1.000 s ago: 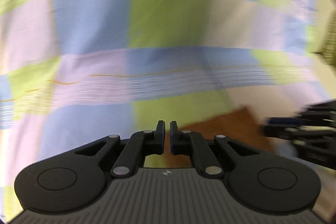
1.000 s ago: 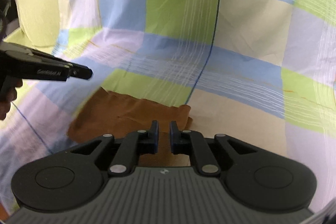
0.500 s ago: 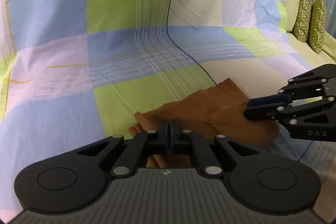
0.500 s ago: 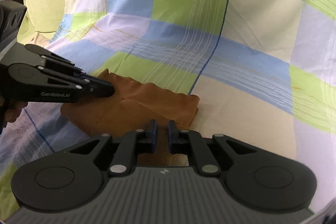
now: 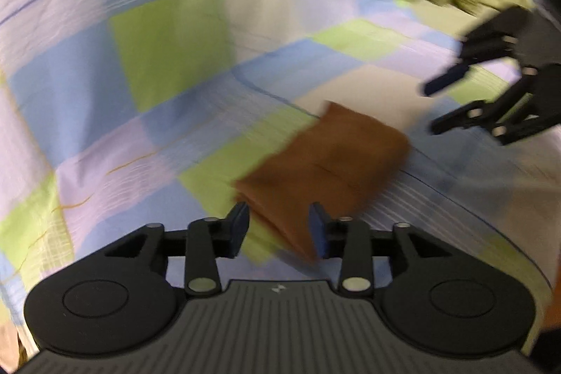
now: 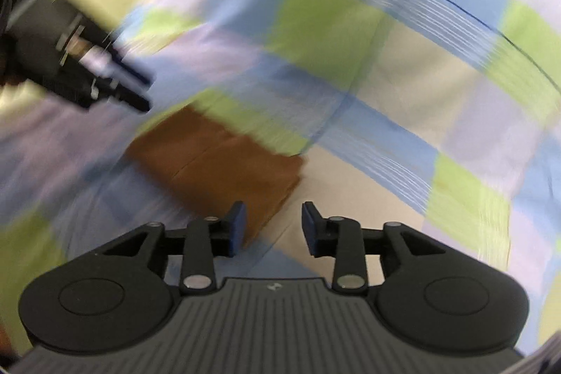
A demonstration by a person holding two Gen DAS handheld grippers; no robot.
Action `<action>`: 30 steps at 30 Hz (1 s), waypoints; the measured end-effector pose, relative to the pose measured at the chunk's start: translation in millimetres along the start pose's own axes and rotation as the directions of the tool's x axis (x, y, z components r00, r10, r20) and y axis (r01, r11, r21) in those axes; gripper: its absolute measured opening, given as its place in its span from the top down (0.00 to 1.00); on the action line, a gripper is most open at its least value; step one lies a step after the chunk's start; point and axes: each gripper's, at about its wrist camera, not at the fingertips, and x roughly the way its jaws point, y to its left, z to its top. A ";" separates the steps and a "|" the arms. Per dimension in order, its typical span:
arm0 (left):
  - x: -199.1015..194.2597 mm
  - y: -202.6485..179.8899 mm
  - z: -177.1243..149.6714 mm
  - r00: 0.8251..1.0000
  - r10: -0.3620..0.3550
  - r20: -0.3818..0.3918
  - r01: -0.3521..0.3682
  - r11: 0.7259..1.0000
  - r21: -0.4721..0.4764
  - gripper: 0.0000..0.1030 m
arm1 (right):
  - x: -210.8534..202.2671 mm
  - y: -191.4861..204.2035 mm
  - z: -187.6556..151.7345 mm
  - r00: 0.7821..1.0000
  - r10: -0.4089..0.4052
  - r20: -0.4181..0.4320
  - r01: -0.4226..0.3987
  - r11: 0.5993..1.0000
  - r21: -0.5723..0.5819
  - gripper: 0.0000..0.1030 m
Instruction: Fold clothes
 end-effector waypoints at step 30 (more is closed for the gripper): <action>66.3 -23.7 -37.4 0.994 -0.107 0.036 0.056 0.744 0.666 0.69 | 70.7 -4.7 -35.0 0.960 0.224 0.168 -0.074 0.783 -0.617 0.73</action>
